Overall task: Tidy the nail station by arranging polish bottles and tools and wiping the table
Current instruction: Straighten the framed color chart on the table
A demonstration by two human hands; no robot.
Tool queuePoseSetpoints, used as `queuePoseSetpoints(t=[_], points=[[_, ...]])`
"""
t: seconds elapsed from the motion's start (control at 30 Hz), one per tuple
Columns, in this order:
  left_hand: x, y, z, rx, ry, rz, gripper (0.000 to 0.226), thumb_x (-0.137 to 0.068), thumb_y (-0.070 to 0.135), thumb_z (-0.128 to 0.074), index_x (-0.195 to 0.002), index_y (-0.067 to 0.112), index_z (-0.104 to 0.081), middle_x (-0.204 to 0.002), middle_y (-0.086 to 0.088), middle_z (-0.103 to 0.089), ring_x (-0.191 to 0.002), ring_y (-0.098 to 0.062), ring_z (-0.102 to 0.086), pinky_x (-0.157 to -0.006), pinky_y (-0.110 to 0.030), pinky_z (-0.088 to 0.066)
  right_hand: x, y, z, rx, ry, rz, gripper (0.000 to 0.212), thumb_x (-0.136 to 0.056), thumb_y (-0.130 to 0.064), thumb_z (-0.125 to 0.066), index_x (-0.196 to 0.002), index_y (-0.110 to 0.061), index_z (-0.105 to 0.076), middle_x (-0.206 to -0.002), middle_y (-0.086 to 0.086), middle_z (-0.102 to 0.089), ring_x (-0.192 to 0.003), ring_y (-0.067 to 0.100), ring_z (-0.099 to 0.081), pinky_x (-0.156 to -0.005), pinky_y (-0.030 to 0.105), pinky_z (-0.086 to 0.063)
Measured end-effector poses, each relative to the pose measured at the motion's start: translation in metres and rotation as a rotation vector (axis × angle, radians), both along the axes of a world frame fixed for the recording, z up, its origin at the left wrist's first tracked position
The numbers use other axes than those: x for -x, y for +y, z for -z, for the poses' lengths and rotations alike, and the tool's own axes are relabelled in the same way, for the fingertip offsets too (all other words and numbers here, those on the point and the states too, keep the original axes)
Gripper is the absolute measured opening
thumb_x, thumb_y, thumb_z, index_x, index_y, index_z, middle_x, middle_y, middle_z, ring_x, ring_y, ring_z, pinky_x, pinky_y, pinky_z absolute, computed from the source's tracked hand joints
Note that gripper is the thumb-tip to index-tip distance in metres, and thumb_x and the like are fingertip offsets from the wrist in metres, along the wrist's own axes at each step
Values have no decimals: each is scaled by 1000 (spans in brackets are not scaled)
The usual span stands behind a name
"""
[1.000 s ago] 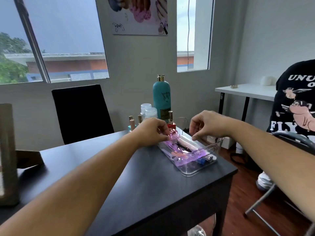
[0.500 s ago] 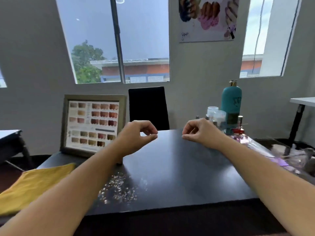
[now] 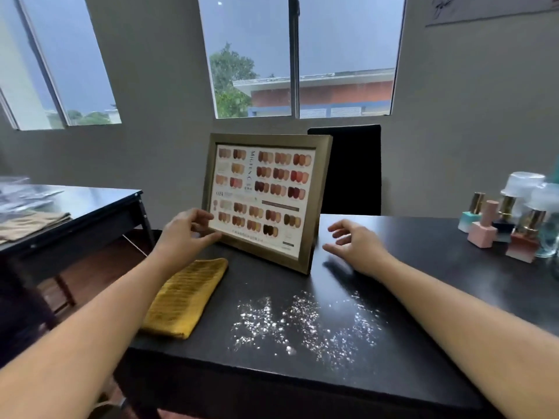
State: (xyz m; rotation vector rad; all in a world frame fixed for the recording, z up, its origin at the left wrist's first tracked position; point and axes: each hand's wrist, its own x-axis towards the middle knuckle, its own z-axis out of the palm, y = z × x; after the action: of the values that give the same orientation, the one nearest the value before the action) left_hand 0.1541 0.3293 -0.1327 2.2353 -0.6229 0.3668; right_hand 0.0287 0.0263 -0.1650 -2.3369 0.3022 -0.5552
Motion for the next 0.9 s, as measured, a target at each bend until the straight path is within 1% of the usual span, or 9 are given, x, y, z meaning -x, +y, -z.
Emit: queuePoseSetpoints(t=[0.07, 0.13, 0.2, 0.3, 0.37, 0.43, 0.57, 0.77, 0.9], points=[[-22, 7, 11, -20, -8, -115, 51, -74, 32, -75, -118, 19, -52, -116, -4, -52, -102, -13, -55, -87, -27, -43, -15, -4, -1, -22, -29, 18, 40, -77, -25, -76, -111, -13, -58, -102, 3, -62, -88, 18, -61, -79, 24, -46], [-41, 11, 18, -6, 42, -180, 68, -73, 33, -76, -130, 13, -44, -128, -12, -47, -116, -22, -50, -97, -34, -41, -28, -8, -3, -25, -45, 38, 42, -78, -25, -75, -114, -12, -57, -103, 4, -61, -91, 20, -62, -83, 28, -49], [-58, 11, 22, 37, 193, -164, 80, -74, 31, -76, -139, 11, -34, -137, -17, -42, -126, -27, -45, -104, -40, -39, -39, -13, -3, -36, -48, 45, 42, -78, -25, -75, -114, -11, -57, -103, 5, -62, -92, 21, -62, -86, 29, -49], [-74, 6, 27, 115, 420, -53, 86, -77, 26, -73, -145, 15, -21, -143, -13, -40, -131, -27, -41, -106, -42, -37, -50, -17, -2, -2, -37, 30, 38, -79, -29, -74, -110, -11, -60, -99, 4, -63, -87, 18, -60, -81, 25, -47], [-81, 3, 28, 148, 484, 14, 79, -78, 21, -73, -143, 18, -27, -134, -8, -49, -126, -23, -46, -102, -37, -40, -55, -19, 0, 22, -33, 18, 34, -80, -31, -72, -107, -13, -61, -96, 3, -62, -85, 17, -60, -79, 24, -46], [-86, 3, 28, 158, 510, 60, 63, -79, 14, -71, -133, 22, -40, -122, -3, -58, -119, -19, -53, -99, -36, -43, -59, -19, 0, 30, -30, -1, 29, -82, -30, -70, -106, -15, -62, -94, 3, -63, -85, 17, -60, -79, 24, -48], [-90, -1, 25, 198, 503, 63, 41, -83, 4, -65, -115, 25, -50, -107, -1, -64, -109, -19, -59, -93, -35, -47, -64, -21, 0, 39, -42, -17, 15, -86, -20, -67, -98, -12, -68, -90, 7, -70, -82, 17, -63, -78, 24, -48], [-95, -4, 25, 188, 484, 19, 35, -87, 3, -59, -113, 26, -53, -105, -6, -65, -106, -23, -60, -95, -41, -47, -68, -19, 1, 76, -41, 2, 13, -86, -13, -65, -94, -6, -72, -91, 11, -69, -85, 25, -63, -80, 31, -50], [-99, -1, 27, 159, 451, -4, 32, -89, 3, -55, -111, 26, -53, -99, -2, -66, -103, -22, -61, -87, -37, -49, -72, -20, 0, 57, -44, 8, 12, -86, -7, -63, -93, -4, -71, -89, 12, -68, -83, 26, -62, -80, 33, -52]])
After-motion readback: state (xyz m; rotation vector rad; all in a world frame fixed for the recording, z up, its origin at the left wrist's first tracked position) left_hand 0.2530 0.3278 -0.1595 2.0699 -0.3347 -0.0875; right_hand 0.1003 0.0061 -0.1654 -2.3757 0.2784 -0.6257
